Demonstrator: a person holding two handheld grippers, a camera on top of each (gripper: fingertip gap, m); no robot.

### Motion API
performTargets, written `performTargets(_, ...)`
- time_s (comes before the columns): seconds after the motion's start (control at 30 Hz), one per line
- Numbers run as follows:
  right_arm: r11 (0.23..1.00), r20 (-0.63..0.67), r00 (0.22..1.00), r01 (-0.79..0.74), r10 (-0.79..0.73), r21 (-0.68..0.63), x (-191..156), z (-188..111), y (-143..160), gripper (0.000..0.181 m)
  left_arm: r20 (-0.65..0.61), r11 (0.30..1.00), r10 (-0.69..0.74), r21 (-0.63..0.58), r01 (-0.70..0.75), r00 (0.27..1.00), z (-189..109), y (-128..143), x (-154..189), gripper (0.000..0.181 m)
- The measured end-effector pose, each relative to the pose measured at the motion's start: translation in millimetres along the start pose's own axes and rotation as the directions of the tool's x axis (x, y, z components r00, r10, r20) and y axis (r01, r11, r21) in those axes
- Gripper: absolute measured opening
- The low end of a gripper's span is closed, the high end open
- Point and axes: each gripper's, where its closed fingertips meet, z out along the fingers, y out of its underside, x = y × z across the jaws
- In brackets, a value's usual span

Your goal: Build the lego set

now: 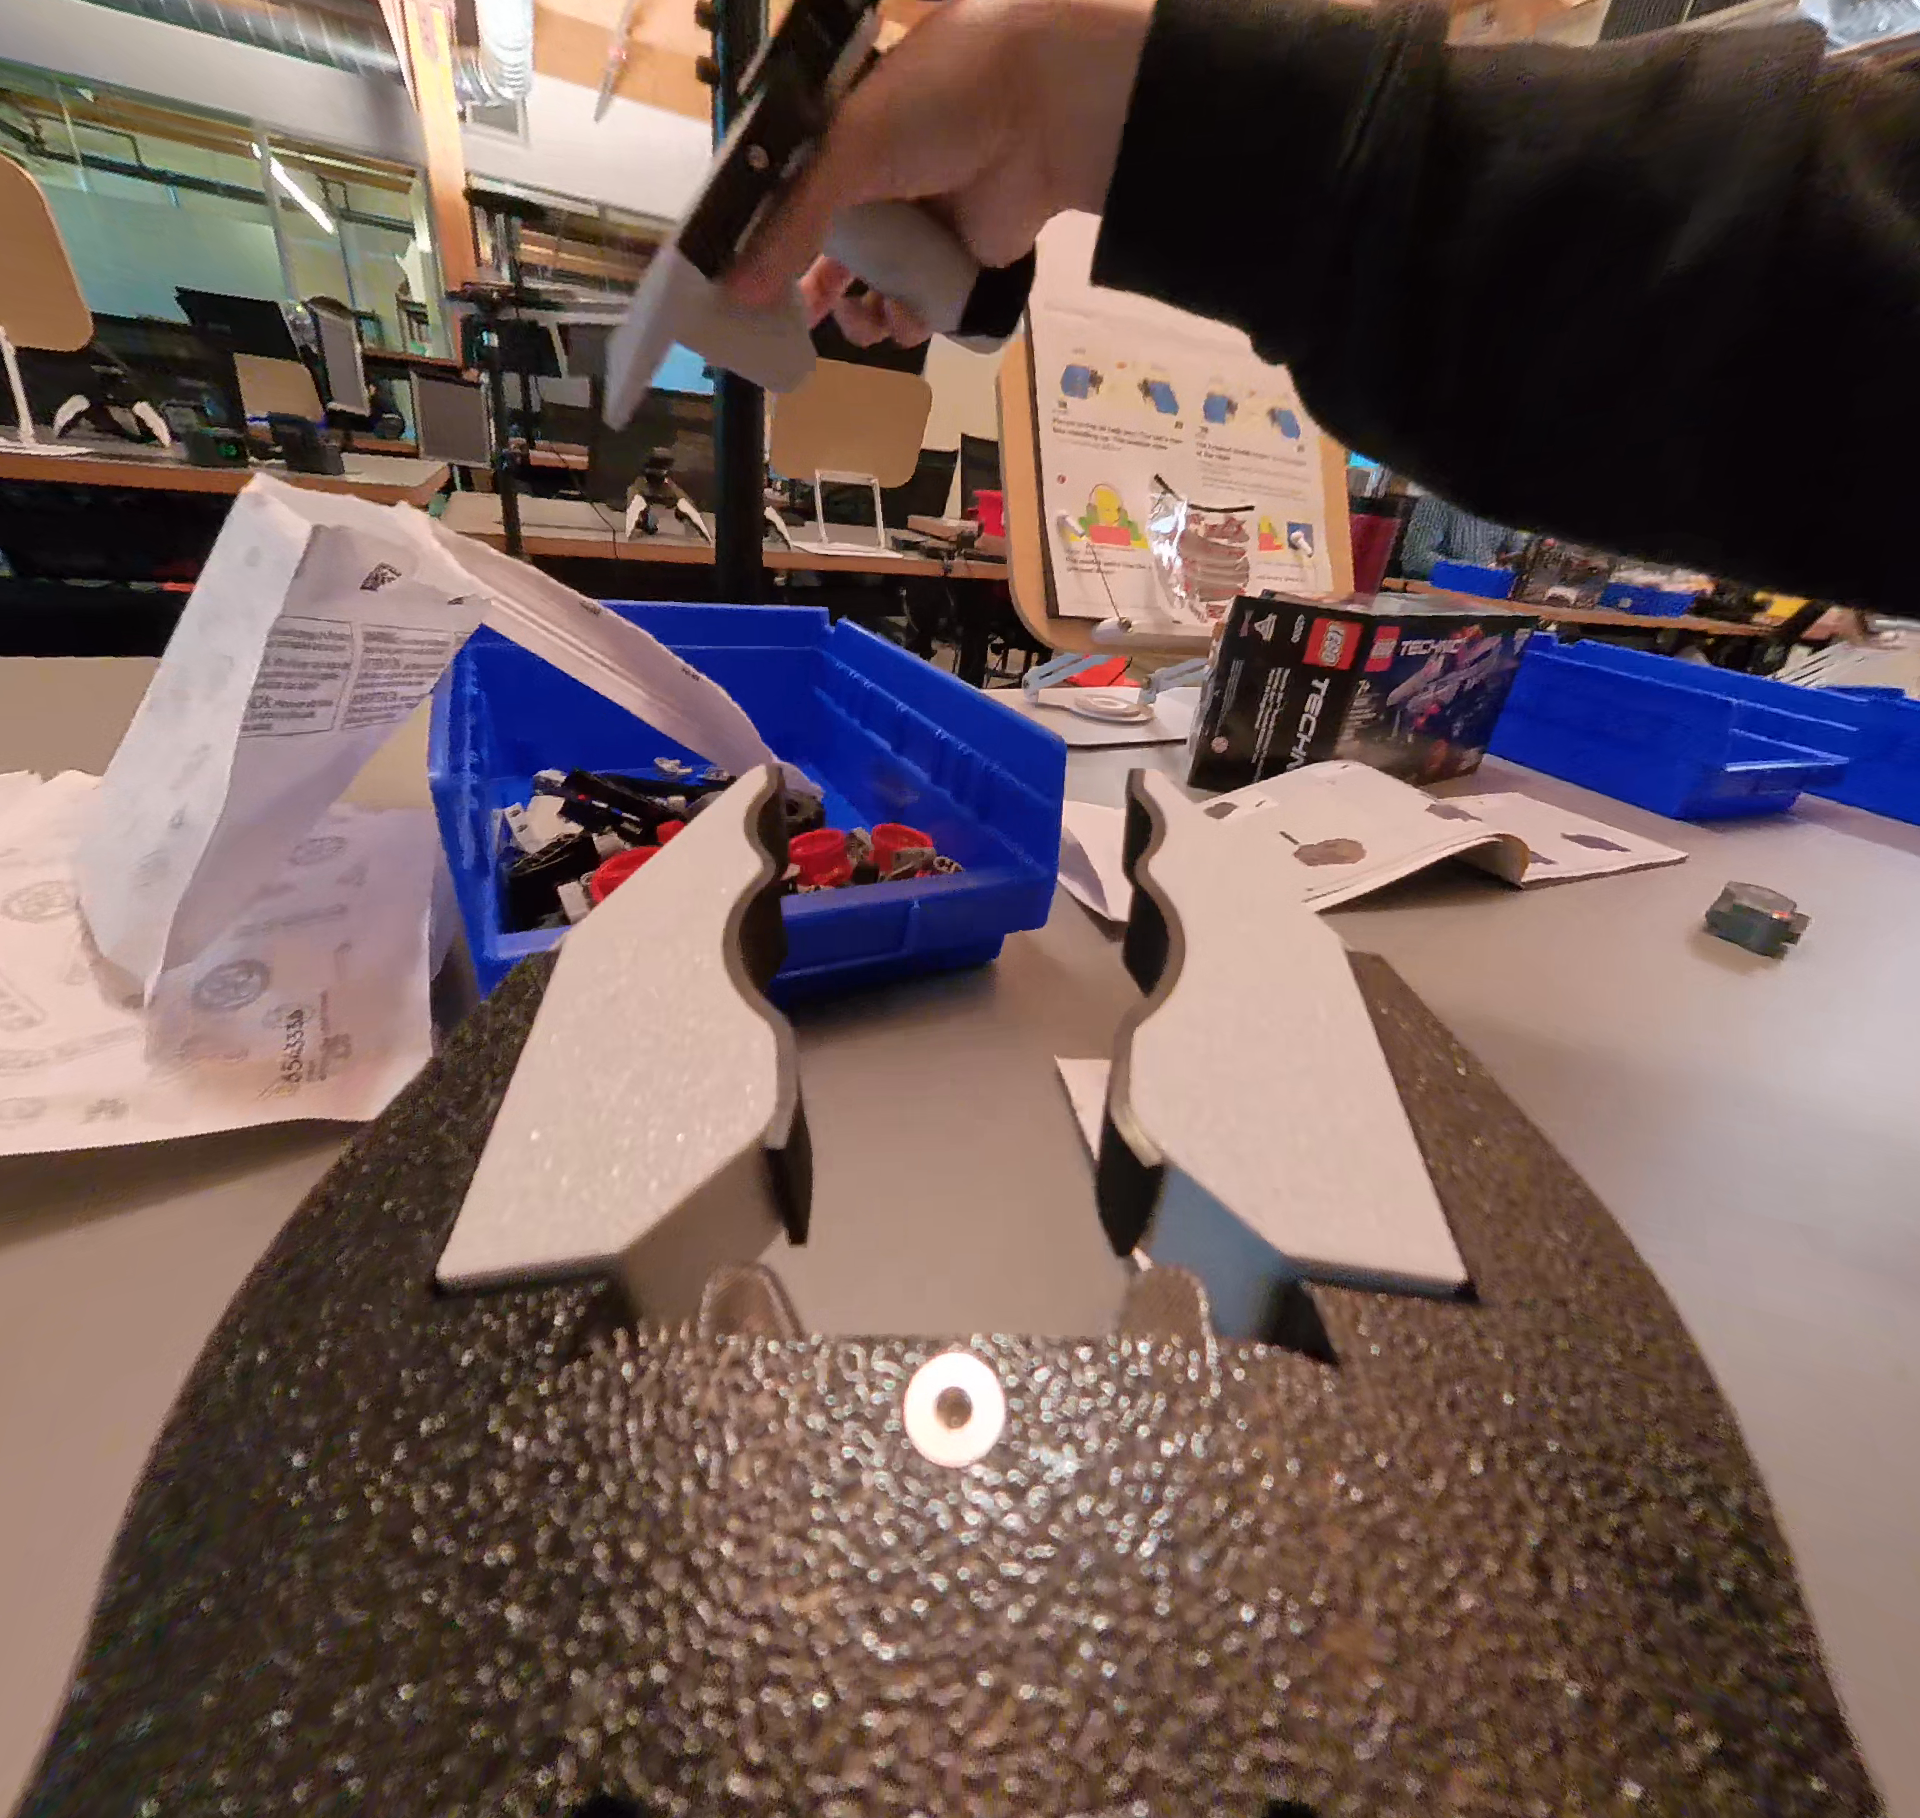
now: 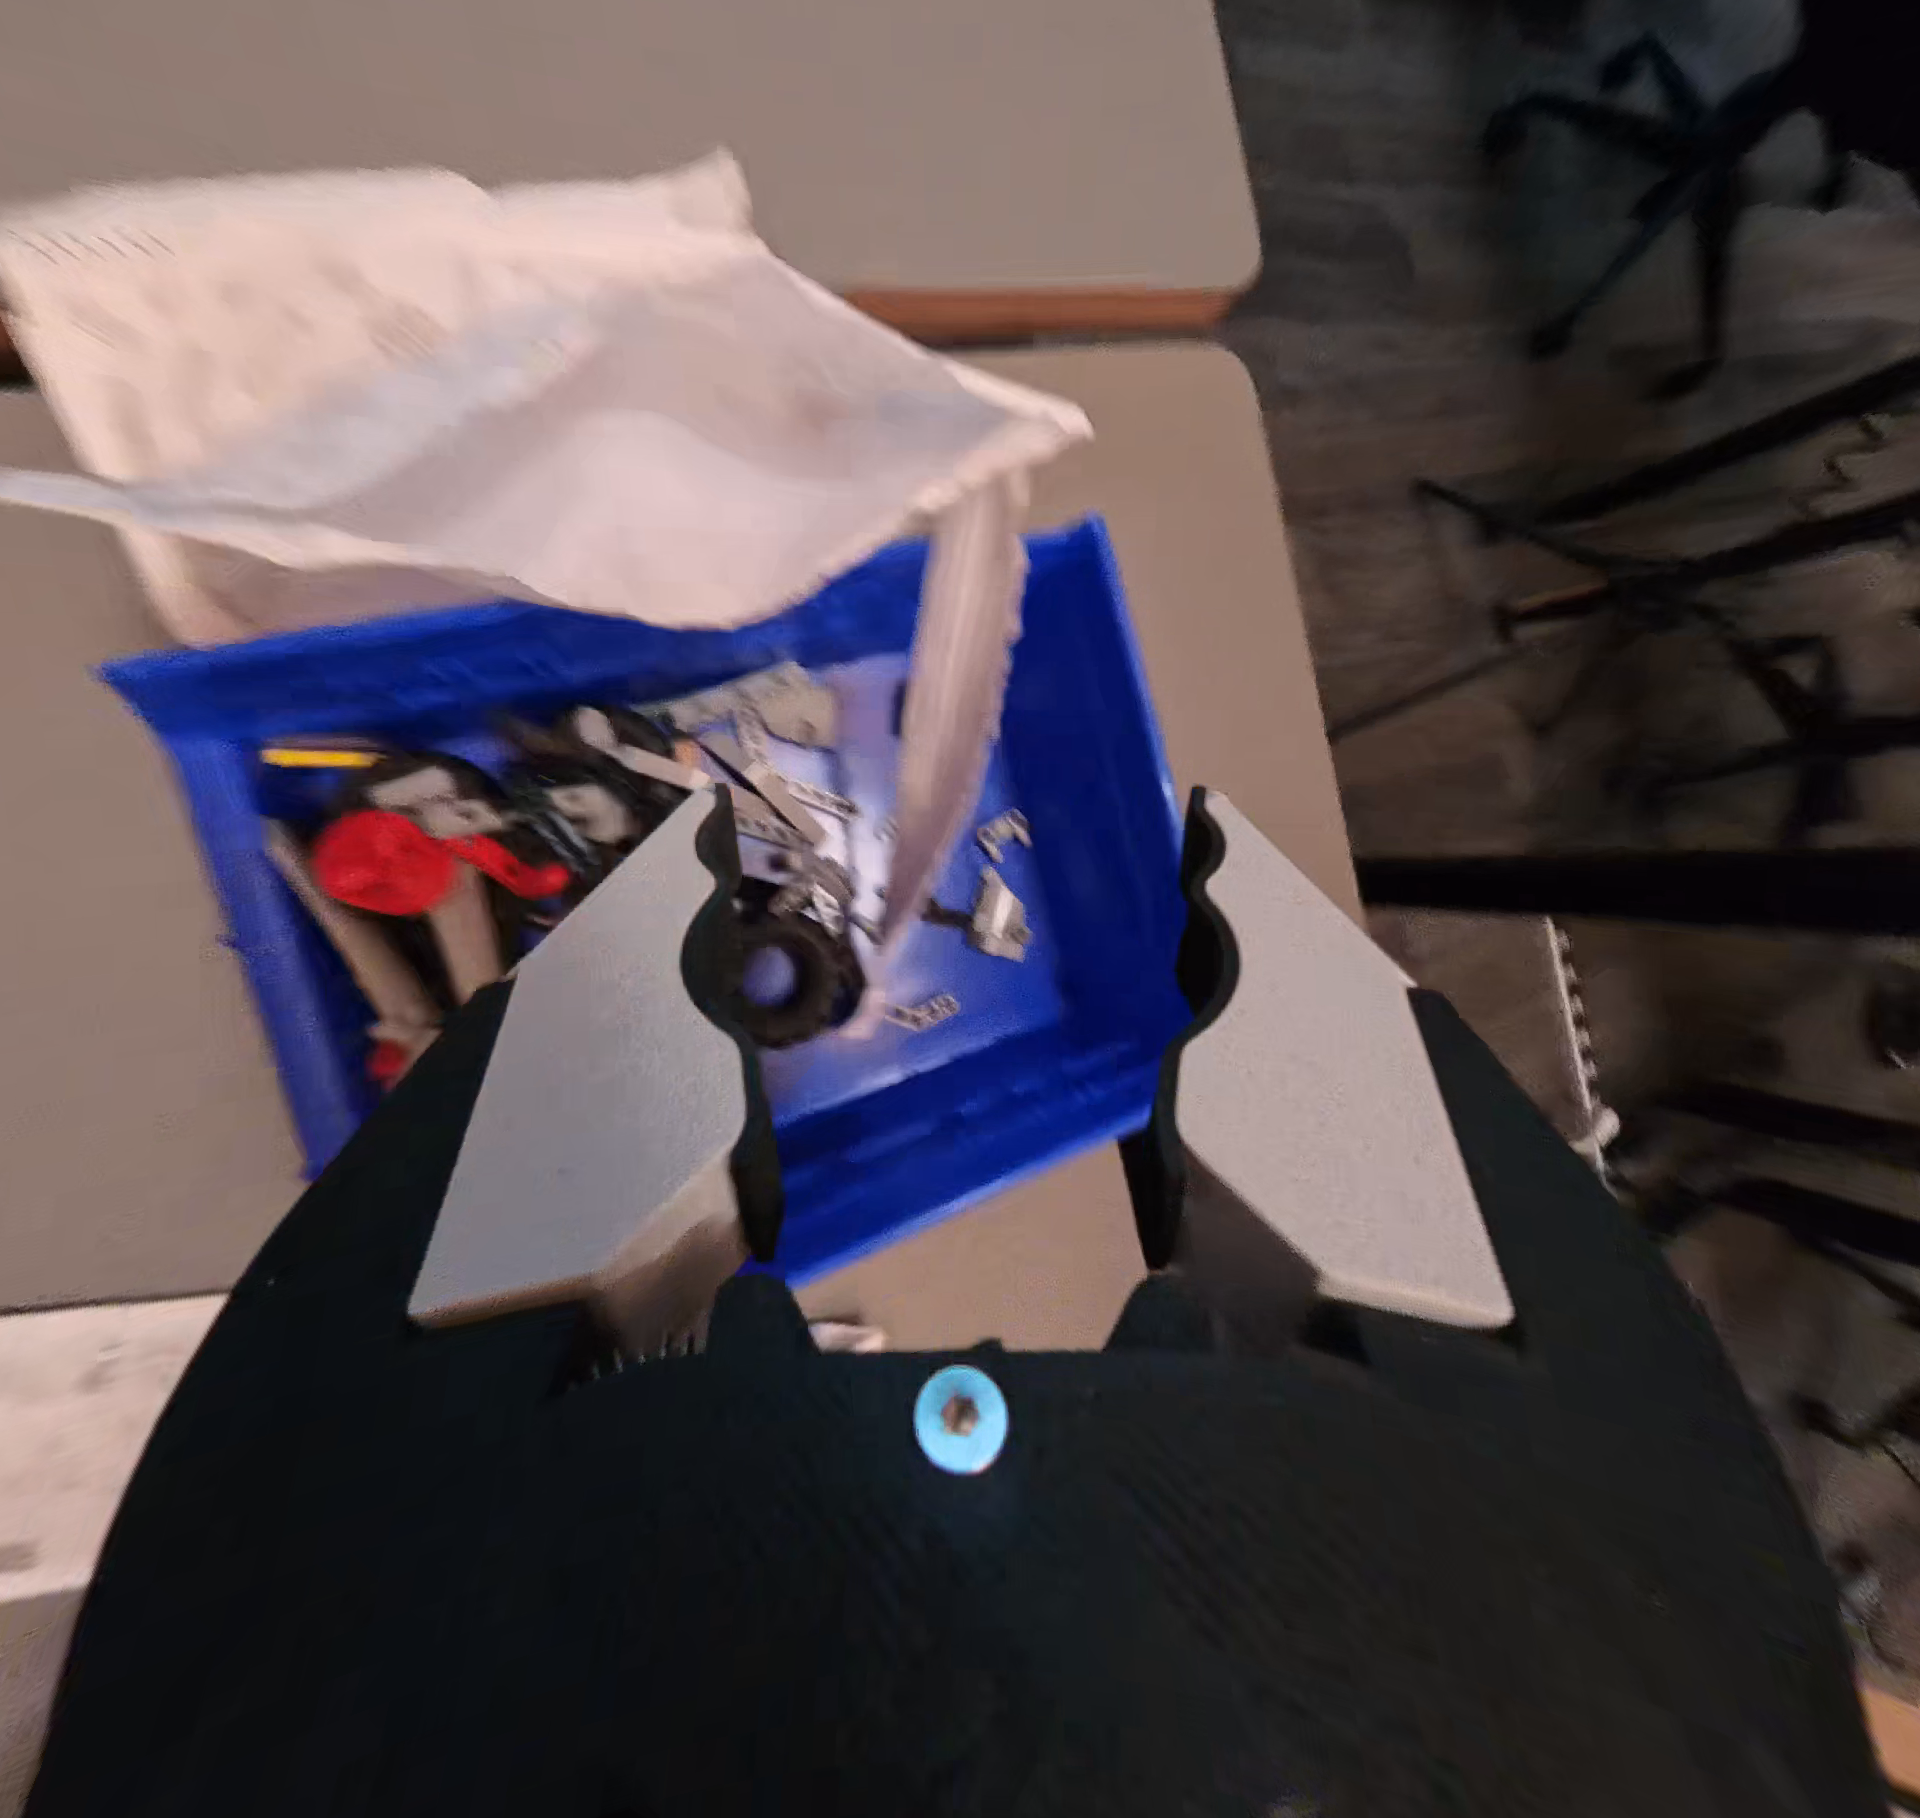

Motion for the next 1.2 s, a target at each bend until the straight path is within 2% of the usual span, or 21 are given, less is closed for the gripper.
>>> performTargets(0.07,0.998,0.018,0.999,-0.049,0.049,-0.029,10,12,23,0.084,-0.005,1.000,-0.004,-0.004,0.004,1.000,3,1,2,0.062)
performTargets(0.17,0.975,0.245,0.944,-0.210,0.223,-0.078,-16,40,43,0.064,-0.019,1.000,0.006,-0.017,-0.007,1.000,7,4,5,0.062)
performTargets(0.2,0.965,0.244,0.934,-0.246,0.261,-0.090,-17,53,48,0.061,-0.021,1.000,0.005,-0.020,-0.006,1.000,7,5,6,0.062)
performTargets(0.3,0.959,0.106,0.955,-0.267,0.277,-0.095,4,88,62,0.064,-0.030,1.000,-0.010,-0.013,0.010,0.999,8,5,6,0.062)
performTargets(0.33,0.958,0.099,0.957,-0.263,0.274,-0.111,5,97,67,0.065,-0.031,1.000,-0.012,-0.007,0.012,0.999,8,4,7,0.062)
performTargets(0.4,0.958,0.122,0.954,-0.258,0.273,-0.126,2,109,73,0.053,-0.028,1.000,-0.011,-0.007,0.011,1.000,9,4,6,0.061)
performTargets(0.43,0.956,0.146,0.948,-0.267,0.283,-0.119,-1,112,72,0.040,-0.028,1.000,-0.008,-0.011,0.007,1.000,10,5,6,0.061)
performTargets(0.47,0.953,0.200,0.933,-0.280,0.298,-0.113,-7,111,67,0.007,-0.030,1.000,-0.005,-0.017,0.005,1.000,11,7,6,0.061)
performTargets(0.5,0.949,0.272,0.910,-0.296,0.314,-0.107,-16,108,60,0.000,-0.034,1.000,-0.006,-0.024,0.005,0.999,12,9,6,0.061)
performTargets(0.63,0.913,0.455,0.796,-0.390,0.398,-0.117,-33,83,26,0.000,-0.071,0.999,-0.022,-0.030,0.020,0.997,19,13,12,0.060)
performTargets(0.7,0.839,0.555,0.674,-0.536,0.488,-0.087,-36,70,-2,0.000,-0.087,1.000,-0.018,-0.024,0.016,0.996,21,12,16,0.060)
performTargets(0.73,0.771,0.623,0.574,-0.632,0.532,-0.077,-37,63,-20,0.000,-0.091,1.000,-0.015,-0.023,0.013,0.996,22,11,17,0.060)
performTargets(0.77,0.661,0.697,0.437,-0.747,0.569,-0.071,-35,55,-40,0.000,-0.092,1.000,-0.016,-0.021,0.014,0.996,22,11,17,0.060)
performTargets(0.8,0.518,0.756,0.285,-0.851,0.589,-0.083,-28,48,-59,0.000,-0.094,1.000,-0.019,-0.016,0.018,0.995,22,10,17,0.061)
performTargets(0.83,0.392,0.785,0.167,-0.914,0.597,-0.104,-23,48,-70,0.000,-0.098,1.000,-0.025,-0.011,0.024,0.995,22,10,18,0.060)
performTargets(0.87,0.326,0.781,0.117,-0.938,0.614,-0.115,-24,55,-72,0.000,-0.100,1.000,-0.031,-0.007,0.031,0.994,22,10,18,0.060)
performTargets(0.93,0.260,0.727,0.104,-0.960,0.679,-0.106,-33,77,-67,0.000,-0.103,0.999,-0.044,-0.004,0.044,0.994,22,10,18,0.060)
performTargets(1.0,0.191,0.715,0.027,-0.970,0.699,-0.150,-51,91,-66,0.000,-0.108,0.999,-0.044,-0.007,0.043,0.993,23,10,20,0.060)
performTargets(1.03,0.206,0.710,0.022,-0.963,0.704,-0.174,-63,96,-65,0.000,-0.109,0.999,-0.038,-0.008,0.037,0.993,23,10,20,0.060)
performTargets(1.13,0.355,0.659,0.168,-0.921,0.733,-0.161,-88,105,-55,0.000,-0.114,1.000,-0.022,-0.004,0.022,0.993,22,6,24,0.060)
performTargets(1.2,0.472,0.679,0.220,-0.857,0.700,-0.209,-104,98,-50,0.000,-0.117,1.000,-0.016,0.004,0.017,0.993,22,3,25,0.060)
